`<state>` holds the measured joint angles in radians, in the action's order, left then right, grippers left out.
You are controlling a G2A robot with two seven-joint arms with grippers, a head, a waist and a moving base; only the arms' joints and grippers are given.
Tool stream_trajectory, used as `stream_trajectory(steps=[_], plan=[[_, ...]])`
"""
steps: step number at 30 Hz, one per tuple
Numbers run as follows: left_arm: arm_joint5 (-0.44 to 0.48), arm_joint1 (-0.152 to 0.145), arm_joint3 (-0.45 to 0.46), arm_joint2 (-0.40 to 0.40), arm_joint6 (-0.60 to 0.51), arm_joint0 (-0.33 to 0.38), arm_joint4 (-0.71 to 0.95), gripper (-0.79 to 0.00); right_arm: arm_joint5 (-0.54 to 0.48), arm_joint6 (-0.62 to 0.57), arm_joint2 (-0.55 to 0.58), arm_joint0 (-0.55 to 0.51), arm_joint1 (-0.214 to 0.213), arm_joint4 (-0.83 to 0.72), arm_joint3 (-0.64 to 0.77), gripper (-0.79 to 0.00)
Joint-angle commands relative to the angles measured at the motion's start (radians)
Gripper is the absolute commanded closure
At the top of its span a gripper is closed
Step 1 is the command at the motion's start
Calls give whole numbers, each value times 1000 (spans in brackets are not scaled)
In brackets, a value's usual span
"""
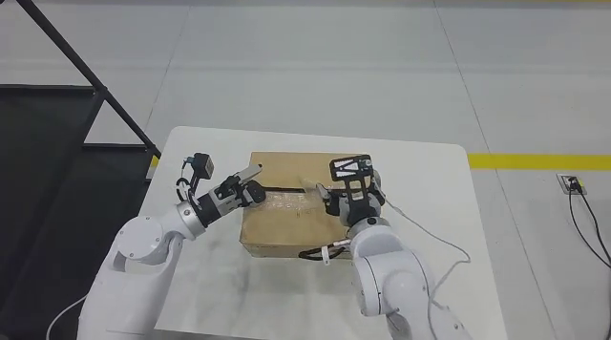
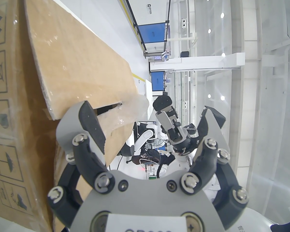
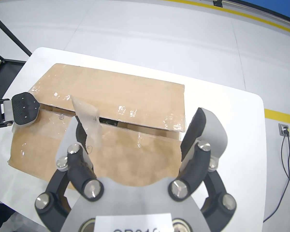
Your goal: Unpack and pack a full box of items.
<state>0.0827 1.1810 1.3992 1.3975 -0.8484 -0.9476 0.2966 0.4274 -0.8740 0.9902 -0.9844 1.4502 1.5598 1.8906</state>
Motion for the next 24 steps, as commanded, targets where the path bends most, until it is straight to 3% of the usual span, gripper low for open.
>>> stream_trajectory(steps=[1,5,11,17,24], plan=[[0,-1,0,0,-1,0,3,-785,6,-11,4,-1,2,31,4,-785],[0,-3,1,-1,0,0,5,-785,-13,11,-22,-4,7,102,24,-785],[1,-6,1,-1,2,-2,14,-785,-155,-22,-150,18,20,298,-30,-785],[5,-9,0,-2,2,-2,23,-785,-73,-124,-263,85,63,528,-152,-785],[8,-13,4,1,-1,-4,33,-785,-61,-262,-275,165,116,570,-265,-785]])
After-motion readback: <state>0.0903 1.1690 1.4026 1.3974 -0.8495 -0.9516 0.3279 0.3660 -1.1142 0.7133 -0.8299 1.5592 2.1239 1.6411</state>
